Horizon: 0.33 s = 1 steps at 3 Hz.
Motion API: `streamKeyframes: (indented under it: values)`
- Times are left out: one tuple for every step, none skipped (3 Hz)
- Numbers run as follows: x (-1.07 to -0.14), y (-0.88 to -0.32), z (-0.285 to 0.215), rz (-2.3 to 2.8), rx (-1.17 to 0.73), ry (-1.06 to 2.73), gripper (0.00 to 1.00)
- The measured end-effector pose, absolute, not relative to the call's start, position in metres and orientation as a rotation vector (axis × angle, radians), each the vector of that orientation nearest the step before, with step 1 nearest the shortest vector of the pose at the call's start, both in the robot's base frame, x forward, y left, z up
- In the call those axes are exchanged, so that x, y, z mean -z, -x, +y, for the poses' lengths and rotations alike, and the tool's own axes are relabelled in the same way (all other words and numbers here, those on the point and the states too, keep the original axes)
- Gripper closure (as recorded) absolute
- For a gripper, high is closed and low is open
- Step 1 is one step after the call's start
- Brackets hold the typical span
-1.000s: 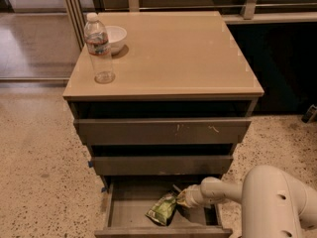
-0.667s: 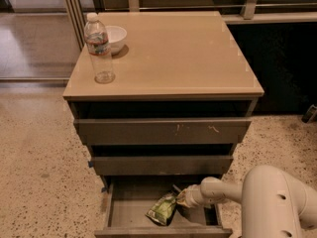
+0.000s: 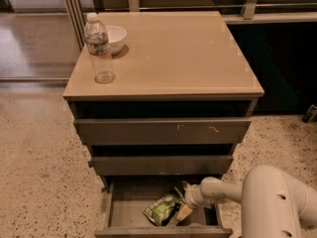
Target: Place green jalapeno chip bag into bottom drawer
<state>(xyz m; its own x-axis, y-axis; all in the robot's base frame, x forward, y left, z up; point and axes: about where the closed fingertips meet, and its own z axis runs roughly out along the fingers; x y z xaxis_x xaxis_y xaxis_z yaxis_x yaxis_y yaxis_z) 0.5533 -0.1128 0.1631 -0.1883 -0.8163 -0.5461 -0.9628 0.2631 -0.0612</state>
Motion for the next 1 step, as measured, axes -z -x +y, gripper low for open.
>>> streamKeyframes:
  values:
    - [-0.1631, -0.5533, -0.1128, 2.064, -0.409, 1.606, 0.0]
